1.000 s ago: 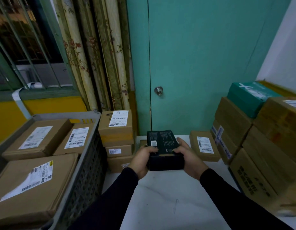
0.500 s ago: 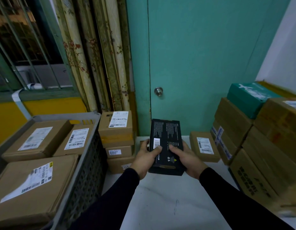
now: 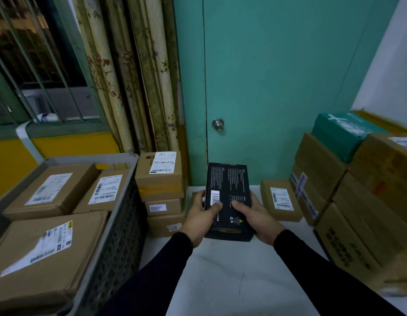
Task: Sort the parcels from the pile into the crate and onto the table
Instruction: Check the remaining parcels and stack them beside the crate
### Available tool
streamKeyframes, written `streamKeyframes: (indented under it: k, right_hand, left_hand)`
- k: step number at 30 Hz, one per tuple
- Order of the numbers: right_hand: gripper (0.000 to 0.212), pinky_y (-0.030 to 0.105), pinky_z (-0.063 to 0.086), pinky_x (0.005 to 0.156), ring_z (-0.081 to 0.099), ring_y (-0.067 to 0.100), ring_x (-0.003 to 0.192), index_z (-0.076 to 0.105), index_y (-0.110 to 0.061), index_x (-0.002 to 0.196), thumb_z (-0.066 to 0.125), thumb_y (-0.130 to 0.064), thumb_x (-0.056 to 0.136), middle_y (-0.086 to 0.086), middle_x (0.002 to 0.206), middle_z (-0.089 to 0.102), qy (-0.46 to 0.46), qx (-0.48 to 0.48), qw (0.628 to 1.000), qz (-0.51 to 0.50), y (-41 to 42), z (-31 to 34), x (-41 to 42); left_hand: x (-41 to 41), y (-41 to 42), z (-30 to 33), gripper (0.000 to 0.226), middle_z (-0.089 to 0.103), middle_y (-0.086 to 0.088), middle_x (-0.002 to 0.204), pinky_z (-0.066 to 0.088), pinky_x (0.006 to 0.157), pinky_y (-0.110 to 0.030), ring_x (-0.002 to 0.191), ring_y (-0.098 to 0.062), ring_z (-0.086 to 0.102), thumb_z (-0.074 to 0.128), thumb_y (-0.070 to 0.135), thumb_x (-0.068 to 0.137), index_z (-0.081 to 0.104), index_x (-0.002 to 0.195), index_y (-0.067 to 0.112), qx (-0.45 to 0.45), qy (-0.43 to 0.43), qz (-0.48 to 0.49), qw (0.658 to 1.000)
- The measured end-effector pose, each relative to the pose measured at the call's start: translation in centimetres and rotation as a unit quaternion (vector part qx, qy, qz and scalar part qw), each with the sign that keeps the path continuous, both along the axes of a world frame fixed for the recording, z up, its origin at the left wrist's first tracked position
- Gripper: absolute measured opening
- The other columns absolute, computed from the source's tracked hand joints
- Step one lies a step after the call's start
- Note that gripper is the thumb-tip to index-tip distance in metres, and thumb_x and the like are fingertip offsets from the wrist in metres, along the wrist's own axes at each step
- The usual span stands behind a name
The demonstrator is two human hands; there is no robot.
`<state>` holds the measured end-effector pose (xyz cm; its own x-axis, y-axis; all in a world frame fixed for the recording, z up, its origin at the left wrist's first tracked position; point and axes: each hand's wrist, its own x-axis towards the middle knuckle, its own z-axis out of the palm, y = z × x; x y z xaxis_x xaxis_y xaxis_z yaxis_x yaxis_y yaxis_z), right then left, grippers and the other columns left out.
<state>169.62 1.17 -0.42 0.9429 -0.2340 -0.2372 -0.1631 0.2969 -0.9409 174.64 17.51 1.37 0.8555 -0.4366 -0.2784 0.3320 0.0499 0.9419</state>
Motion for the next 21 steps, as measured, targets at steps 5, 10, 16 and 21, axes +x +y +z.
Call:
streamKeyframes:
  k: [5,10,16,21]
  right_hand:
    - [0.064,0.041,0.061,0.083,0.073,0.03,0.105,0.043,-0.023,0.143,0.071,-0.002,0.09,0.011,0.126,0.069,-0.001,0.01,0.999,0.041,-0.4,-0.2,-0.3]
    - [0.076,0.055,0.051,0.104,0.071,0.029,0.11,0.047,-0.021,0.139,0.087,-0.04,0.076,0.006,0.121,0.074,0.045,-0.021,0.995,0.081,-0.4,-0.1,-0.1]
    - [0.065,0.049,0.057,0.097,0.073,0.025,0.106,0.053,-0.016,0.135,0.072,-0.055,0.086,0.007,0.121,0.073,0.004,-0.03,1.0,0.007,-0.4,0.6,0.9]
    - [0.074,0.049,0.057,0.098,0.074,0.021,0.104,0.059,-0.017,0.13,0.074,-0.065,0.075,0.004,0.118,0.074,-0.006,-0.084,0.996,-0.015,-0.3,0.7,1.2]
  left_hand:
    - [0.2,0.4,0.1,0.052,0.071,-0.006,0.118,0.062,0.081,-0.039,0.1,-0.026,0.074,0.071,0.026,0.094,0.043,0.137,0.025,-0.011,0.007,0.01,1.0]
    - [1.6,0.5,0.9,0.063,0.073,-0.009,0.116,0.061,0.086,-0.05,0.095,-0.028,0.076,0.071,0.049,0.09,0.042,0.139,0.023,-0.004,-0.004,0.022,1.0]
    - [1.4,0.1,0.7,0.069,0.073,-0.007,0.118,0.06,0.09,-0.05,0.096,-0.024,0.076,0.068,0.057,0.089,0.042,0.143,0.024,0.05,-0.049,-0.015,0.997]
    - [1.4,-0.3,0.8,0.047,0.074,-0.004,0.114,0.06,0.09,-0.05,0.096,-0.023,0.075,0.065,0.058,0.091,0.053,0.126,0.028,0.063,-0.068,-0.003,0.996]
